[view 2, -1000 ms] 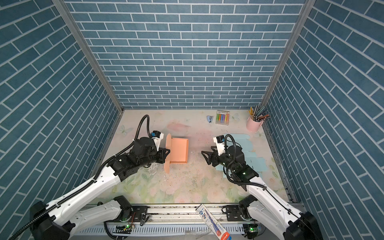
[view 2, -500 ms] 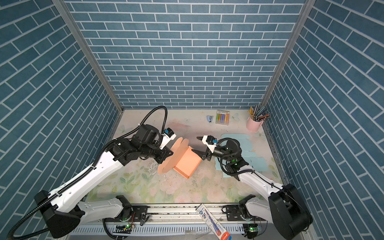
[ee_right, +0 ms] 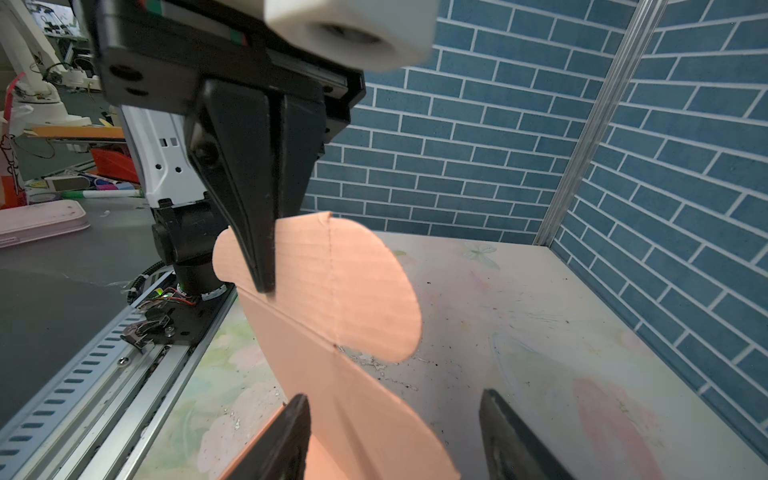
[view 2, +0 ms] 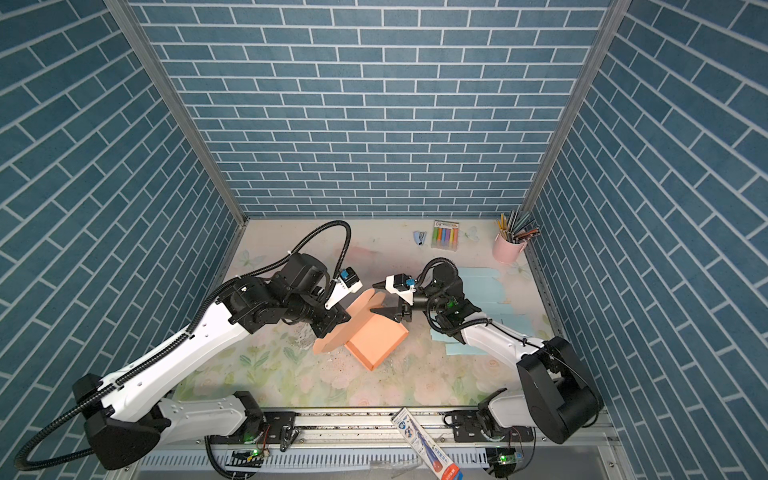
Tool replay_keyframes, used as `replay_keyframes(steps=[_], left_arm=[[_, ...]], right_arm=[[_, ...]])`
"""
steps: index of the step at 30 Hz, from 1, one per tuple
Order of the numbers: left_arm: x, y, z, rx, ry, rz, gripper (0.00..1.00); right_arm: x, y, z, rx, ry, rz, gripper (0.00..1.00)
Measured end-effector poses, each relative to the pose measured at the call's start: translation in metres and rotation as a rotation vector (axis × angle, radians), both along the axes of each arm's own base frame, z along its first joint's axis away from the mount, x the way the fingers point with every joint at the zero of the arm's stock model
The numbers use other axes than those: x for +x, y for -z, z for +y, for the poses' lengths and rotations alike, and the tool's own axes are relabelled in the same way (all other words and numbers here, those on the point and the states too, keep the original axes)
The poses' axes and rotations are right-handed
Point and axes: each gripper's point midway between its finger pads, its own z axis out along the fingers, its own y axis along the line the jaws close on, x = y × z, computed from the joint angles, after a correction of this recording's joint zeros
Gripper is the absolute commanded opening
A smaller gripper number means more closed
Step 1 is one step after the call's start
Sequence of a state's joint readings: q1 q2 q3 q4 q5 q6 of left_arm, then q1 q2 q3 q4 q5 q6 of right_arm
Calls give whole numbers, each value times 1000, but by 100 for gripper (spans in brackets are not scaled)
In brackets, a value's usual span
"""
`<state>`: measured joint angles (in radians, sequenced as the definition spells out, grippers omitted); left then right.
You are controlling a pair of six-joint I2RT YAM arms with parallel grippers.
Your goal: Fold the paper box
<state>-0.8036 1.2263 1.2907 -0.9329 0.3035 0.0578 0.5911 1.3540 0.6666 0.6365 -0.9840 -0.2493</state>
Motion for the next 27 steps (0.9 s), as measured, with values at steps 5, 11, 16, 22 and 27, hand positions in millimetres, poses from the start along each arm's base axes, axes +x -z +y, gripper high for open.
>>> replay_keyframes(steps=[5, 11, 16, 22, 27], left_arm=[[-1, 2, 2, 20, -2, -6, 0], [1, 5, 7, 49, -16, -14, 0], [2, 5, 9, 64, -25, -27, 0], [6, 4, 12, 79, -40, -43, 0], [8, 8, 13, 97, -47, -44, 0]], right_arm=[[0, 5, 4, -29, 4, -17, 47], [3, 8, 2, -50, 37, -39, 33], [2, 1, 0, -49, 58, -70, 23], [3, 3, 0, -67, 79, -80, 18], [3, 10, 1, -93, 90, -88, 15]])
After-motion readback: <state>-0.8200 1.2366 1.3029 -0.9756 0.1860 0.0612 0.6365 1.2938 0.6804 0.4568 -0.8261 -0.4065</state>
